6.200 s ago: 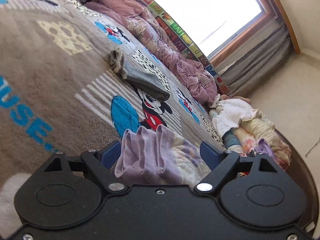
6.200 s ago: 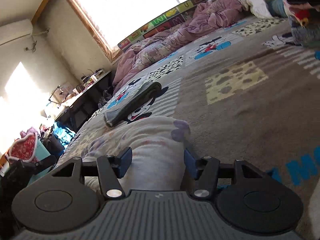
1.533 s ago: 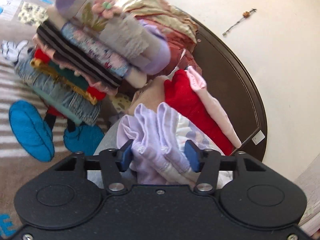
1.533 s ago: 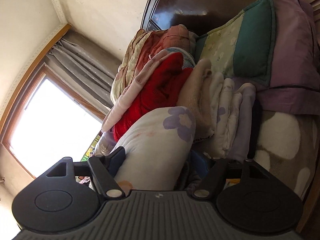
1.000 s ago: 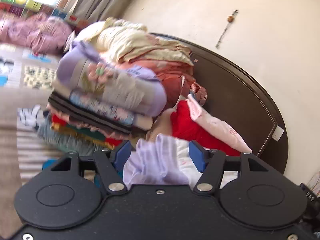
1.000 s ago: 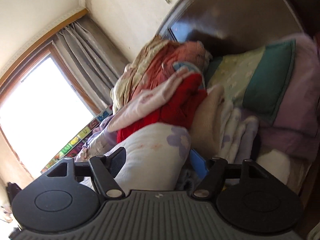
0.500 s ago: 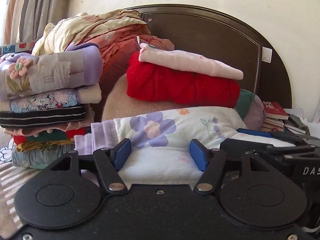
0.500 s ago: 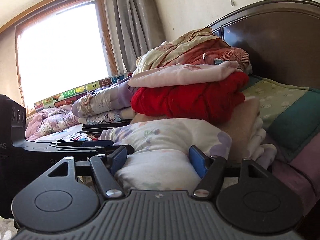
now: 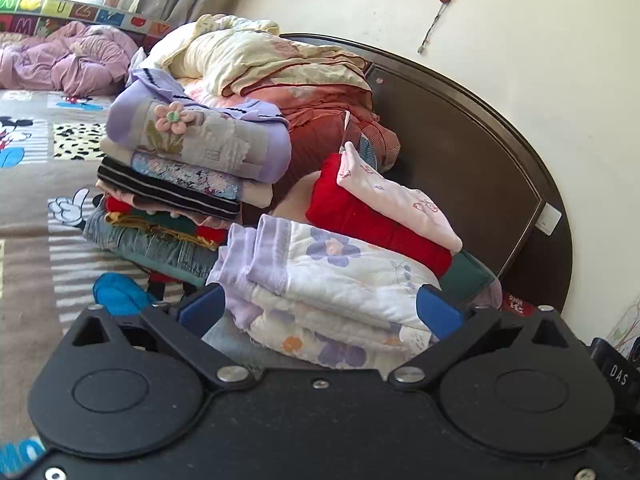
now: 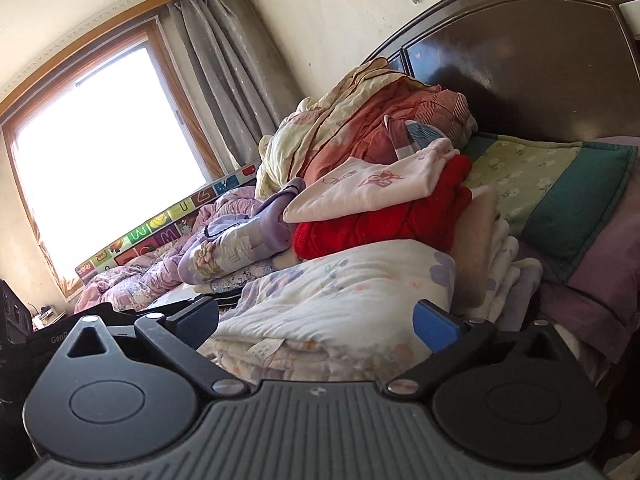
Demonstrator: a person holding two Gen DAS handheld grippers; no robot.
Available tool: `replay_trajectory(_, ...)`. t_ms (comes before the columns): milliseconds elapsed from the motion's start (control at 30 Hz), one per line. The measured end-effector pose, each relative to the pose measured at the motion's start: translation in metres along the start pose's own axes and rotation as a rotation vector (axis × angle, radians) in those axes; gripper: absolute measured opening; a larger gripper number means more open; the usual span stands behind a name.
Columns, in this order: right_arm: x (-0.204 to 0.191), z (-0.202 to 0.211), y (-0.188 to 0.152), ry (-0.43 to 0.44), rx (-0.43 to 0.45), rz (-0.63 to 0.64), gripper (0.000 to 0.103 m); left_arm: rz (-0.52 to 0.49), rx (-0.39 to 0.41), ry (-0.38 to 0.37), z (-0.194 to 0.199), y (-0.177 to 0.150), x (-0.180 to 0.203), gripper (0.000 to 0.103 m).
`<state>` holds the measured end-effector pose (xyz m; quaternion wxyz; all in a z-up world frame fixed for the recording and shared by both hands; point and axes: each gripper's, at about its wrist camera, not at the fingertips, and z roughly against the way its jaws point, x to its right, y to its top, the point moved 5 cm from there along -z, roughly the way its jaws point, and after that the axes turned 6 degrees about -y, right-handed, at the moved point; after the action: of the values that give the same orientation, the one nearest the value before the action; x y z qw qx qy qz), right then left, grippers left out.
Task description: Fold clothes
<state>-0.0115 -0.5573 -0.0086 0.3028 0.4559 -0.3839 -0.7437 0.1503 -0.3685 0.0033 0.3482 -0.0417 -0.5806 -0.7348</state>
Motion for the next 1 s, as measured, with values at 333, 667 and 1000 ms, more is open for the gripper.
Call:
replay_trajectory(333,-0.046,0.039,-0.02,-0.049,-0.141,-0.014,0.103,0.047,-0.16,0.146,0.06,-0.029,0.001,0.103)
replay_trajectory(667,-0.072,0.079,-0.032,-0.16,-0.179,0.102,0.103,-0.136,-0.079,0.218,0.112,-0.054,0.034,0.103)
replay_trajectory(1000,-0.063,0.105,-0.025,-0.221,-0.202,0.125,0.103,-0.248,-0.057,0.239,0.112,-0.049,0.072,0.103)
